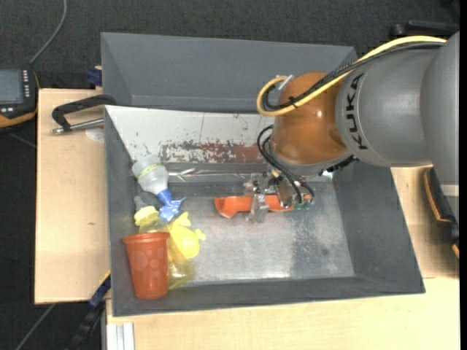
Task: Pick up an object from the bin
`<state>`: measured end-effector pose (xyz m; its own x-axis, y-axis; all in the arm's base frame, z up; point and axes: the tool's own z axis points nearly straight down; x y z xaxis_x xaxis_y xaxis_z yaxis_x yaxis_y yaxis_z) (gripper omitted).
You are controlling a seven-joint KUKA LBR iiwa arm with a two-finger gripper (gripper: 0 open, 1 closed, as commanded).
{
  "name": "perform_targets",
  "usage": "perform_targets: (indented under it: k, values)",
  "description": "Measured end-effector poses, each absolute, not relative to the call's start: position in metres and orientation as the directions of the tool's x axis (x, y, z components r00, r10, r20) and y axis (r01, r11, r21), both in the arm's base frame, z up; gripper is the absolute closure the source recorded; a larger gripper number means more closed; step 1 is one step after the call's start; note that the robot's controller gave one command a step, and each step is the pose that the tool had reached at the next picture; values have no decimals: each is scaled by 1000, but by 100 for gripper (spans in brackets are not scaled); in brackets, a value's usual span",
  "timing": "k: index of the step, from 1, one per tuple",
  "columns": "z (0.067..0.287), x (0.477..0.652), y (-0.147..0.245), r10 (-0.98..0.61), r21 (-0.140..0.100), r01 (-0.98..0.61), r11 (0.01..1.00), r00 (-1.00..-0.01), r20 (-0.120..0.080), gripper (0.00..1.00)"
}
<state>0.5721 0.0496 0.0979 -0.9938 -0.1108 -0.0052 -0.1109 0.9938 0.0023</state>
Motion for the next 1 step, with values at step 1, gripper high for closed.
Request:
perform_targets:
  k: [1]
  values:
    - [105, 570, 54, -131, 2, -131, 991, -991, -6, 100]
